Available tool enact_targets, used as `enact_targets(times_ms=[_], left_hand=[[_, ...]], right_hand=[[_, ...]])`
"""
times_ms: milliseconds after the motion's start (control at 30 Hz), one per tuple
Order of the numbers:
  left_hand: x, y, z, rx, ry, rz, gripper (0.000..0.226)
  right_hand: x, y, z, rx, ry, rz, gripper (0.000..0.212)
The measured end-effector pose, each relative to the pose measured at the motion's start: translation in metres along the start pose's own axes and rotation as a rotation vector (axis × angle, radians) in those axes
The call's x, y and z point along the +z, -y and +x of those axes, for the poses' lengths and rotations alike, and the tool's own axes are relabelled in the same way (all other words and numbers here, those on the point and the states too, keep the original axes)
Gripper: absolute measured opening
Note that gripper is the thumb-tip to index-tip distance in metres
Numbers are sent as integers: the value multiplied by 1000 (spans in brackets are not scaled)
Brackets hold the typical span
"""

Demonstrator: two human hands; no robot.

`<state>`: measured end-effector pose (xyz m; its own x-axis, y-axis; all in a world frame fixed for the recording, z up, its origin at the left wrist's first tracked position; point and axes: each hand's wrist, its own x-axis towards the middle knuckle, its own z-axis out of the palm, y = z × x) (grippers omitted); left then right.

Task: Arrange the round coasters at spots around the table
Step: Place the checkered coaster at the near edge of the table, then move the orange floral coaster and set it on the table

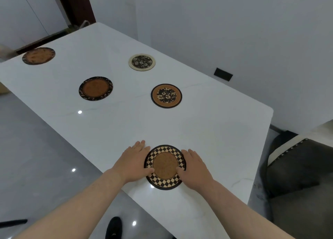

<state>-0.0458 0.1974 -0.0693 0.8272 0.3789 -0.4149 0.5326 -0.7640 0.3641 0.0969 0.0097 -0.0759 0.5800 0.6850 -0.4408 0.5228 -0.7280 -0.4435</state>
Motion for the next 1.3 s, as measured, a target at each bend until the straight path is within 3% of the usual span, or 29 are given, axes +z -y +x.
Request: enact_targets(times_ms=[100,233,367,767,1300], left_hand=[[-24,1,-7,-5,-51,-138,74],[-53,15,-18,2,-70,-265,62],[-86,49,-24,42,-42,-261,60],[-171,112,-17,189,-64,-268,55],[-197,86,59,228,-19,-282,49]], right_hand=[[-10,23,-5,25,-20,139,60],[-14,58,-8,139,-136,331,30],[-13,96,-7,268,-179,435,50],[-33,179,-10,242,-471,533,43],[-75,155,27,273,-548,513,41]])
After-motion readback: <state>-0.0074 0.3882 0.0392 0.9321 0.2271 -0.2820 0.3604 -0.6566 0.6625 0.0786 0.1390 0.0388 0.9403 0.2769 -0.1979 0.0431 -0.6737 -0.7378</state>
